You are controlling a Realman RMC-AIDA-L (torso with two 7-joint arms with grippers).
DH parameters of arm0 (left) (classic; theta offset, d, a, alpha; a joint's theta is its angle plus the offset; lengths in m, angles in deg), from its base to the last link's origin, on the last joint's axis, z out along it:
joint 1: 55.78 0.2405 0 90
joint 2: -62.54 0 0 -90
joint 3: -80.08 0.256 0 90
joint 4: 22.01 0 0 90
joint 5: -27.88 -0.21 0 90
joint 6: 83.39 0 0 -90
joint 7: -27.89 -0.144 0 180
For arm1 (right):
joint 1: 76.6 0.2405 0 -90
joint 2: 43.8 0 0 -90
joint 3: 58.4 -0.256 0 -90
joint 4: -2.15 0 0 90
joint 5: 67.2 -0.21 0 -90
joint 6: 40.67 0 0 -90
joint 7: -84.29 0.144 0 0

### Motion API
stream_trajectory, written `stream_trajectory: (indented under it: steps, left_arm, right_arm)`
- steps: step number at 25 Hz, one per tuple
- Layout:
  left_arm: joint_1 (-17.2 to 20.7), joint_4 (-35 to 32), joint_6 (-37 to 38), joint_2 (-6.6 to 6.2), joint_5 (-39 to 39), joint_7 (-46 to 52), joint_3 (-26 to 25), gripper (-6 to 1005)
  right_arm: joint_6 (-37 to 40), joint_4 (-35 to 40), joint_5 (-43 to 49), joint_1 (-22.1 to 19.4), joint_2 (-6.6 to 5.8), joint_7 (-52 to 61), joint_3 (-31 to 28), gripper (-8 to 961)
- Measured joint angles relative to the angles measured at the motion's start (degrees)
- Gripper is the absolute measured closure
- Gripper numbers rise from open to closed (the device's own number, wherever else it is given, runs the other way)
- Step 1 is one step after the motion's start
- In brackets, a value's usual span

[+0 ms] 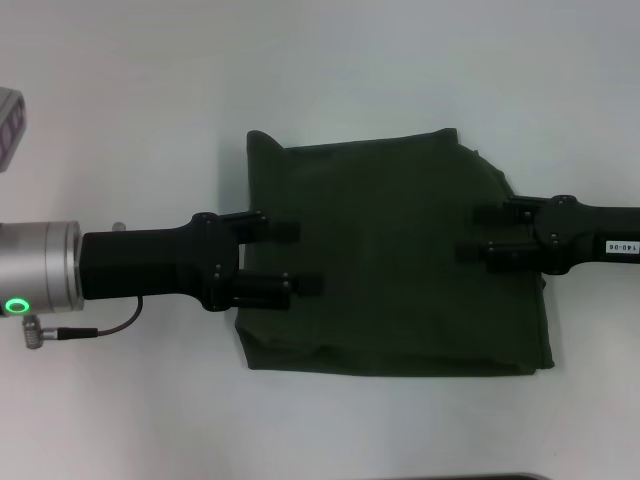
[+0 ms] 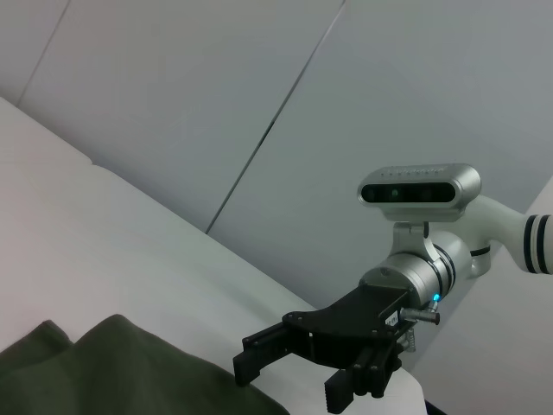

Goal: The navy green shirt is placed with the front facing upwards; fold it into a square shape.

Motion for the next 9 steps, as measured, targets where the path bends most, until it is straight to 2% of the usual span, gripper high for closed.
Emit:
stream_trajectory:
  steps: [9]
  left_arm:
    - [0.1,0.0,0.0,-0.02,0.0,0.0,0.0,95]
  right_arm:
    - [0.0,0.0,0.0,0.3,0.0,0.2,0.0,37]
